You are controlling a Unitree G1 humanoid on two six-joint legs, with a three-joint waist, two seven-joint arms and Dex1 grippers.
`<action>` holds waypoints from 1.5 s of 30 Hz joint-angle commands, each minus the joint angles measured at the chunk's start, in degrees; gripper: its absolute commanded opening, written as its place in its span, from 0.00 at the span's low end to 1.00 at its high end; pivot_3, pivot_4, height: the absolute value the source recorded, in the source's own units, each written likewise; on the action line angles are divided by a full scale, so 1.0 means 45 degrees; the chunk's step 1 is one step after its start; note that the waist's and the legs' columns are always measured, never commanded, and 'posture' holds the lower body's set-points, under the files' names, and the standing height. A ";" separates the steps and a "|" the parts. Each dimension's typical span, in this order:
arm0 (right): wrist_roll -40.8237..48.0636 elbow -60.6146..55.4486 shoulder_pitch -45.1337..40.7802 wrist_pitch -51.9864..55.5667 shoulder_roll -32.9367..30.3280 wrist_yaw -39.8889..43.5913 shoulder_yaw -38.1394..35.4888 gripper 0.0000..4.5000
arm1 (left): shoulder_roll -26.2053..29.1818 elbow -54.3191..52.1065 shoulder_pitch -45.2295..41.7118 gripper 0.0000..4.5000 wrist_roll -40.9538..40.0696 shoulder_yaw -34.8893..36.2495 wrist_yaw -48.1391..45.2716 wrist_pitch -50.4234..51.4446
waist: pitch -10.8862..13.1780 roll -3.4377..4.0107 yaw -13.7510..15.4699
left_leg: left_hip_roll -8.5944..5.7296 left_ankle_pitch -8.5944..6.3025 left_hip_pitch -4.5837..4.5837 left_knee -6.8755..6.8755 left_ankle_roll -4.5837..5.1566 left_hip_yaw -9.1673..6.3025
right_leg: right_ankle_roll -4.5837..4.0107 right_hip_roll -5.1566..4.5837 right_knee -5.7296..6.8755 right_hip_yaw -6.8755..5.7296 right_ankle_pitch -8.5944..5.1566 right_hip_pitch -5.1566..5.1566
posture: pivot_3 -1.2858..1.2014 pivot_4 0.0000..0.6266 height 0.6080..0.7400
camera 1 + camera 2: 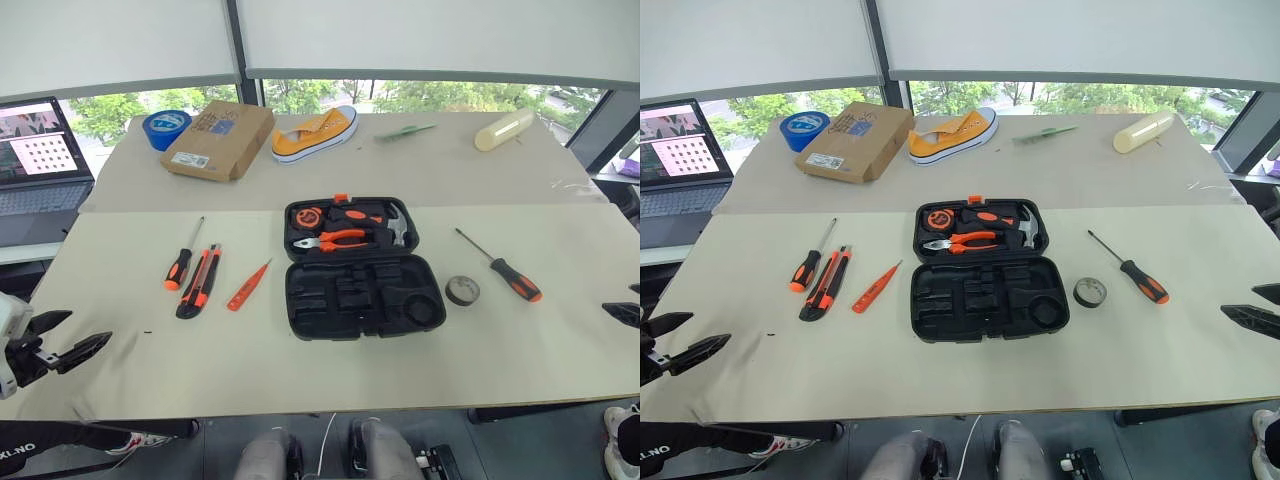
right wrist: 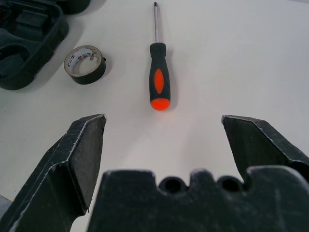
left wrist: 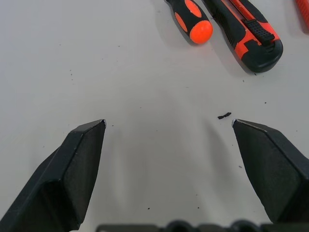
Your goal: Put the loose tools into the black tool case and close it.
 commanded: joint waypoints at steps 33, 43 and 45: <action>0.4584 -1.3457 -0.3693 0.4359 0.3542 -0.4867 0.2823 1.00 | -0.0819 0.2595 -0.9903 0.87 0.2117 -0.7801 0.5097 0.5675 | 0.0039 -0.0065 0.0083 | -0.0004 0.0096 0.0001 0.0028 0.0042 -0.0017 | -0.0001 0.0040 0.0059 -0.0049 0.0009 0.0016 | 0.52 0.24 0.93; 0.4546 -1.3917 -0.2845 0.4532 0.3544 -0.5576 0.2433 1.00 | -0.1054 0.3761 -1.1093 0.20 0.2667 -0.7479 0.5304 0.3777 | 0.0041 -0.0069 0.0073 | 0.0006 0.0096 -0.0008 0.0092 0.0044 -0.0045 | -0.0005 0.0033 0.0091 -0.0061 0.0011 0.0026 | 0.52 0.24 0.93; 0.4324 -1.4069 -0.2275 0.4410 0.3458 -0.5660 0.2285 1.00 | -0.1187 0.3479 -1.2029 0.20 0.2442 -0.7493 0.4414 0.2493 | 0.0053 -0.0089 0.0126 | 0.0007 0.0094 -0.0040 0.0120 0.0048 -0.0058 | -0.0006 0.0033 0.0094 -0.0076 0.0013 0.0017 | 0.52 0.24 0.93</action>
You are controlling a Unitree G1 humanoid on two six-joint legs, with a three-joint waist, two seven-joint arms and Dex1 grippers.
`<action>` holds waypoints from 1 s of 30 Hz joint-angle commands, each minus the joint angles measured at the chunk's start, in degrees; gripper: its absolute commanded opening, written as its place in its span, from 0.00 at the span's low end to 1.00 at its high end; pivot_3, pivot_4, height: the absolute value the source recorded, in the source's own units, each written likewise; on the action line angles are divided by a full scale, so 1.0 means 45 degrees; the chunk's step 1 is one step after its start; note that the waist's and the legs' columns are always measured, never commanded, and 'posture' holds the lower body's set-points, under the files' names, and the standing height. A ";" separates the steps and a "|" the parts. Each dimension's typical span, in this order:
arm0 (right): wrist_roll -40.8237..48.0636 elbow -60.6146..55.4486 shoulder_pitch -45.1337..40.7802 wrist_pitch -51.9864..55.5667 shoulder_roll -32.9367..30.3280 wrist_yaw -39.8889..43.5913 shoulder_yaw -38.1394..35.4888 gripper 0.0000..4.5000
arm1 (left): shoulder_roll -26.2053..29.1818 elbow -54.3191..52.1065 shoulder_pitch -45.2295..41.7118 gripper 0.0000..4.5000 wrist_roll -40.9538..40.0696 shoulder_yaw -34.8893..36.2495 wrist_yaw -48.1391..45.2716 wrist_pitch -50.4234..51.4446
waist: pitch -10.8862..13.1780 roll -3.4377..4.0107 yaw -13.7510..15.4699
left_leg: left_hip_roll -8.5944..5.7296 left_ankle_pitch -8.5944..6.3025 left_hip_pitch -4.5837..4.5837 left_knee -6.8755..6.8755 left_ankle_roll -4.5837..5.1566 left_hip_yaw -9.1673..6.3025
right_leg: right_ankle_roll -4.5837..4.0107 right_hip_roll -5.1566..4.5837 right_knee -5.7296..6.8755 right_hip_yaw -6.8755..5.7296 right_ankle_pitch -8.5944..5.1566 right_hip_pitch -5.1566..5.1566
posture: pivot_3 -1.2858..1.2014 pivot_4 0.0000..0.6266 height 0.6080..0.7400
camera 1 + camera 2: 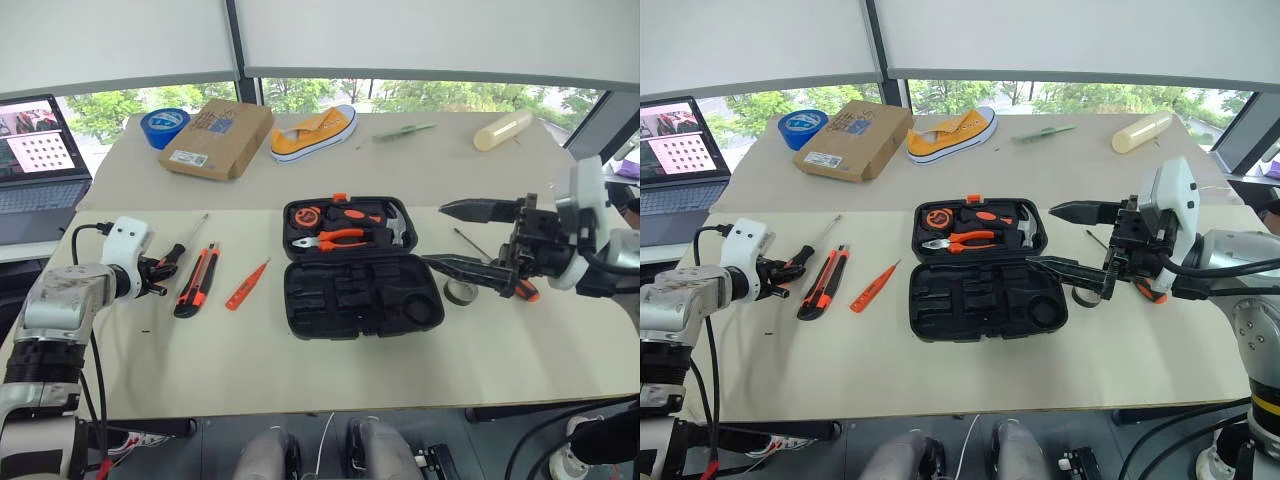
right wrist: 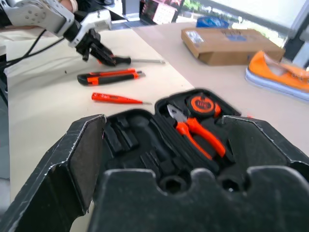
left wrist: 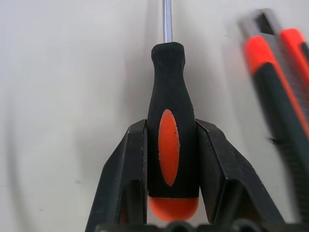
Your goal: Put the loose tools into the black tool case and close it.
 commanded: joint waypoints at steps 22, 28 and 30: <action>-0.0842 -0.1587 0.4179 0.0138 -0.0119 -0.1418 -0.2906 1.00 | -0.3975 -0.0181 -0.4993 0.20 0.3922 -0.6378 -0.6893 -0.7163 | 0.0014 -0.0026 0.0091 | 0.0003 -0.0029 -0.0208 0.0235 0.0102 -0.0077 | 0.0046 0.0027 -0.0024 -0.0195 0.0031 0.0001 | 0.52 0.24 0.93; -0.0913 -0.1661 0.4313 0.0067 0.0084 -0.1687 -0.3047 1.00 | -0.4397 -0.0333 -0.5046 0.20 0.4315 -0.6446 -0.6888 -0.5908 | 0.0014 -0.0026 0.0089 | 0.0001 -0.0037 -0.0238 0.0262 0.0120 -0.0121 | 0.0074 0.0030 -0.0023 -0.0203 0.0019 0.0001 | 0.52 0.24 0.93; -0.0912 -0.1716 0.4352 0.0057 0.0139 -0.1757 -0.3038 1.00 | -0.4497 -0.0351 -0.4981 0.20 0.4437 -0.6475 -0.6879 -0.5895 | 0.0014 -0.0026 0.0089 | 0.0000 -0.0038 -0.0245 0.0264 0.0123 -0.0131 | 0.0078 0.0030 -0.0024 -0.0204 0.0017 0.0000 | 0.52 0.24 0.93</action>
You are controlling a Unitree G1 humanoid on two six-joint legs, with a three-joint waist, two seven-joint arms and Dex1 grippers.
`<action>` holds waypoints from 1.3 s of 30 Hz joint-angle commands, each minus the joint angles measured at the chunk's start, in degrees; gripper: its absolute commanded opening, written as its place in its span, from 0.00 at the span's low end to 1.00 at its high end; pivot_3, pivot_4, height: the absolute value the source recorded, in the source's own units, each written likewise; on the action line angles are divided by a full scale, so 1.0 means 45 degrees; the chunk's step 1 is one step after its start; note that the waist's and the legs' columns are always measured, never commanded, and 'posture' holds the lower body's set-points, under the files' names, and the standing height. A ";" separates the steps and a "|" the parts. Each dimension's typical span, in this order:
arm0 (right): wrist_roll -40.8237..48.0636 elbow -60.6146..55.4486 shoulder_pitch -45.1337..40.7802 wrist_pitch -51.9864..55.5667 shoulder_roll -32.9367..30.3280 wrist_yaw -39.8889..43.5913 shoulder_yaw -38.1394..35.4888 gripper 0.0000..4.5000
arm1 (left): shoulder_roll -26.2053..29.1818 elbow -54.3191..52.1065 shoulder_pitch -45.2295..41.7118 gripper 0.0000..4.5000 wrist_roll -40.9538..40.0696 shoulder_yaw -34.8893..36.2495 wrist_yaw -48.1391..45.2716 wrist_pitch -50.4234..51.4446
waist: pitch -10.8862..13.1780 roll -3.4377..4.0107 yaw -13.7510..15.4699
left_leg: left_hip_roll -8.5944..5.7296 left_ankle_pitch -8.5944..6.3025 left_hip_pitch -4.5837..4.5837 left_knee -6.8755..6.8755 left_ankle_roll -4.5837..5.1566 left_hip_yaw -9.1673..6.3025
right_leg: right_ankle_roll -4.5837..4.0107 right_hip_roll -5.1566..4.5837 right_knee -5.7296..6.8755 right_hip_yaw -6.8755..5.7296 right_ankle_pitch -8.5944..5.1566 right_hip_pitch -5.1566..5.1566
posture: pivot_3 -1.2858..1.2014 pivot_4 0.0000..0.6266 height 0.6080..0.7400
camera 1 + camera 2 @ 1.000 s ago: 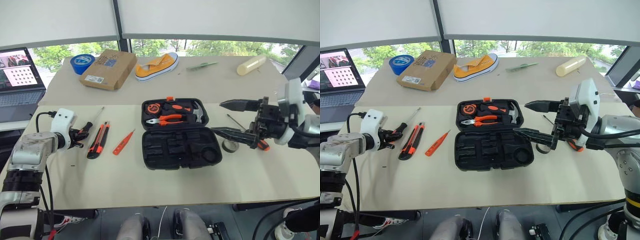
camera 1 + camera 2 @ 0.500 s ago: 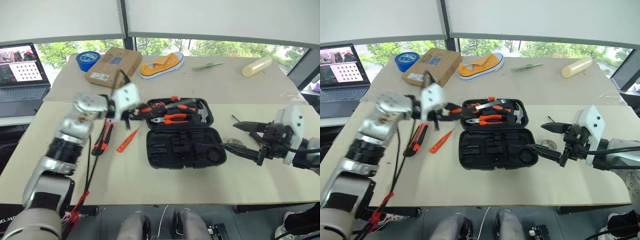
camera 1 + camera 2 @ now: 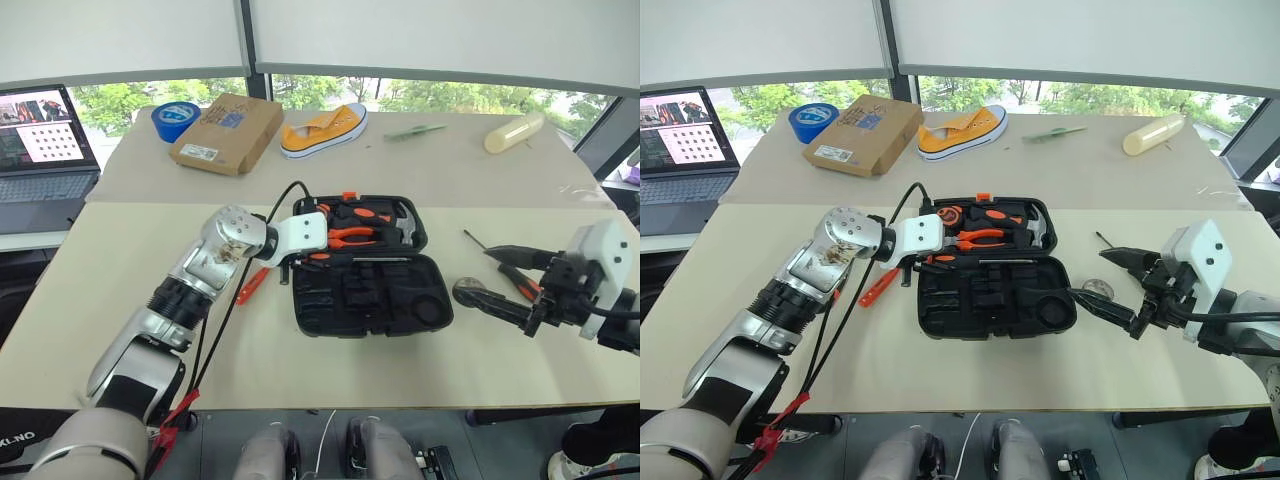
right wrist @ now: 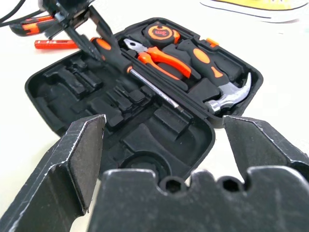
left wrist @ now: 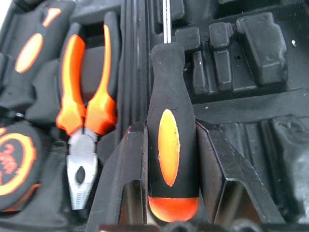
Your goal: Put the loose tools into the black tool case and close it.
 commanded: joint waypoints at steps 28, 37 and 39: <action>-0.0049 -0.0245 -0.0311 -0.0355 0.0321 -0.0356 -0.0083 1.00 | -0.1157 0.0801 -0.1234 0.16 0.0523 0.0209 -0.0243 -0.0228 | 0.0000 0.0001 0.0051 | -0.0011 -0.0013 -0.0054 0.0056 0.0027 -0.0075 | 0.0002 -0.0001 0.0000 -0.0036 0.0007 0.0006 | 0.52 0.24 0.93; -0.0361 -0.0084 -0.0210 -0.0384 0.0454 -0.0347 -0.0056 1.00 | -0.1918 0.1997 -0.1291 0.01 0.1244 -0.0640 -0.0199 -0.0963 | -0.0001 0.0001 0.0103 | -0.0012 -0.0029 -0.0092 0.0104 0.0055 -0.0088 | 0.0015 -0.0003 0.0000 -0.0051 0.0015 0.0005 | 0.52 0.24 0.93; -0.0427 -0.0051 -0.0161 -0.0390 0.0507 -0.0372 -0.0041 1.00 | -0.2003 0.2343 -0.1268 0.01 0.1552 -0.0859 -0.0108 -0.1323 | -0.0003 0.0004 0.0133 | -0.0013 -0.0030 -0.0092 0.0108 0.0057 -0.0089 | 0.0017 -0.0006 0.0000 -0.0051 0.0016 0.0008 | 0.52 0.24 0.93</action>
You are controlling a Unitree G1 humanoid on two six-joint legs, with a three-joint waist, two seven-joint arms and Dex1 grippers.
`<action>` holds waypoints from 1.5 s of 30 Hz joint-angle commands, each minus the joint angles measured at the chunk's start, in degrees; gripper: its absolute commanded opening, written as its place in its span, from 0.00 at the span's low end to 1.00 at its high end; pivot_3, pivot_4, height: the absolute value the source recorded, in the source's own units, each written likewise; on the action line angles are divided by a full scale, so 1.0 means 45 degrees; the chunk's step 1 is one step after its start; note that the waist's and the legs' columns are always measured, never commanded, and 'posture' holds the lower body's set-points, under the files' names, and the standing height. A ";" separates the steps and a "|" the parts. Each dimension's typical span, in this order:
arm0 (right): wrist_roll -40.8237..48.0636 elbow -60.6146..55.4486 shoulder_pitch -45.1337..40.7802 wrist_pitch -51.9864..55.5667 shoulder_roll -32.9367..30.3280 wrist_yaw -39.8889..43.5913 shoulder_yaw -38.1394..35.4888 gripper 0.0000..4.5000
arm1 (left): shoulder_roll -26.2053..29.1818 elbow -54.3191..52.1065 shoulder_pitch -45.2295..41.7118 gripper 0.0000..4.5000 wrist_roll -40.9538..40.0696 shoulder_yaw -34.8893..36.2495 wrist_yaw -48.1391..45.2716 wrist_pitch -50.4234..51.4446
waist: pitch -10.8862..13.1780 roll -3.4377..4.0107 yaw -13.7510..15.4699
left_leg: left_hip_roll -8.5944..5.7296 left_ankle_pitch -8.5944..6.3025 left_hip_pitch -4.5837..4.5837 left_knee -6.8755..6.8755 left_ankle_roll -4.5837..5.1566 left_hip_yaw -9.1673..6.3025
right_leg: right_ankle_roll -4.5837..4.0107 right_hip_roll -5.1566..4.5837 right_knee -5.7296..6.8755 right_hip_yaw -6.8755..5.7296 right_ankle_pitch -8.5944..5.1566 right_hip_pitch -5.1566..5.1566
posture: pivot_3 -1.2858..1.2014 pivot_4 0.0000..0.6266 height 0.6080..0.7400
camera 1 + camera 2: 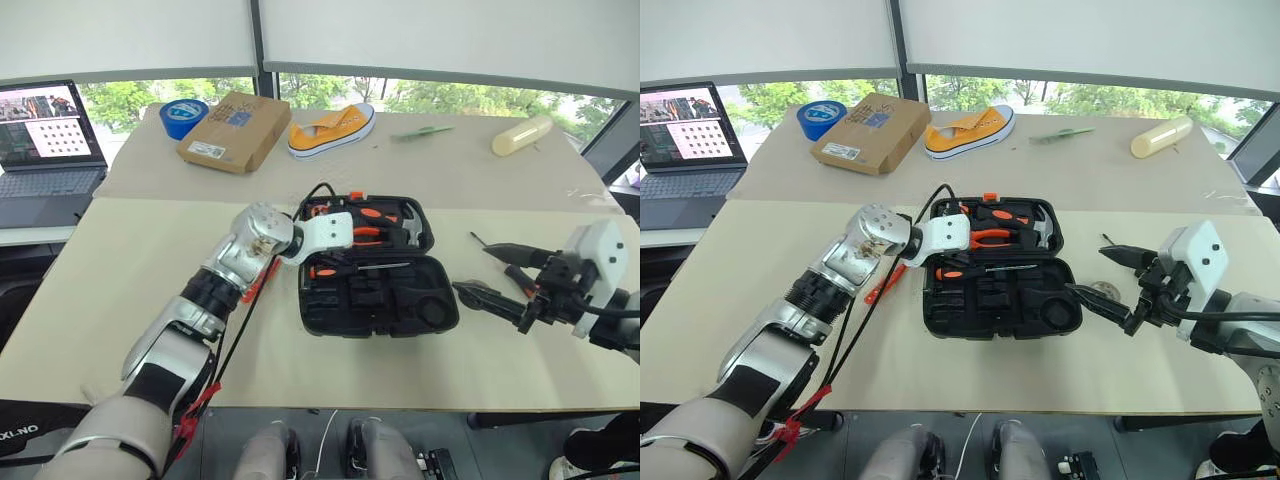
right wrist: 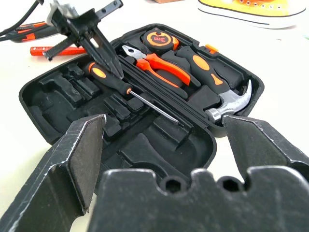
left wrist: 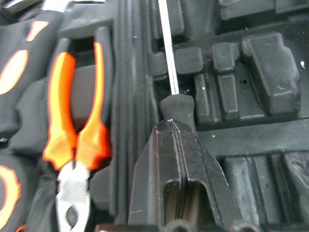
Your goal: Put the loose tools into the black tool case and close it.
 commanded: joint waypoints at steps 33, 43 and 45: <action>-0.4153 0.9866 -0.1303 -0.3805 -0.1434 0.1702 0.0455 1.00 | 0.4941 -1.0613 0.3978 0.99 -1.0910 0.6032 -0.2498 0.9327 | -0.0010 0.0075 -0.0213 | -0.0008 -0.0024 0.0088 0.0074 0.0031 -0.0004 | 0.0137 -0.0023 0.0018 0.0060 -0.0047 0.0089 | 0.52 0.24 0.93; -0.6008 1.5392 -0.5480 -0.5810 -0.0686 0.2008 0.3257 1.00 | 0.5353 -1.1301 0.4268 0.99 -1.1572 0.6067 -0.1237 0.9381 | 0.0003 0.0123 -0.0241 | -0.0003 -0.0001 0.0090 0.0067 -0.0005 -0.0002 | 0.0046 -0.0009 0.0016 0.0067 -0.0003 0.0083 | 0.52 0.24 0.93; -0.6191 1.6097 -0.5882 -0.6026 -0.0537 0.2072 0.3479 1.00 | 0.5399 -1.1315 0.4305 0.99 -1.1572 0.5987 -0.1113 0.9242 | 0.0004 0.0124 -0.0235 | -0.0003 0.0000 0.0089 0.0063 -0.0006 -0.0001 | 0.0046 -0.0010 0.0017 0.0061 -0.0003 0.0082 | 0.52 0.24 0.93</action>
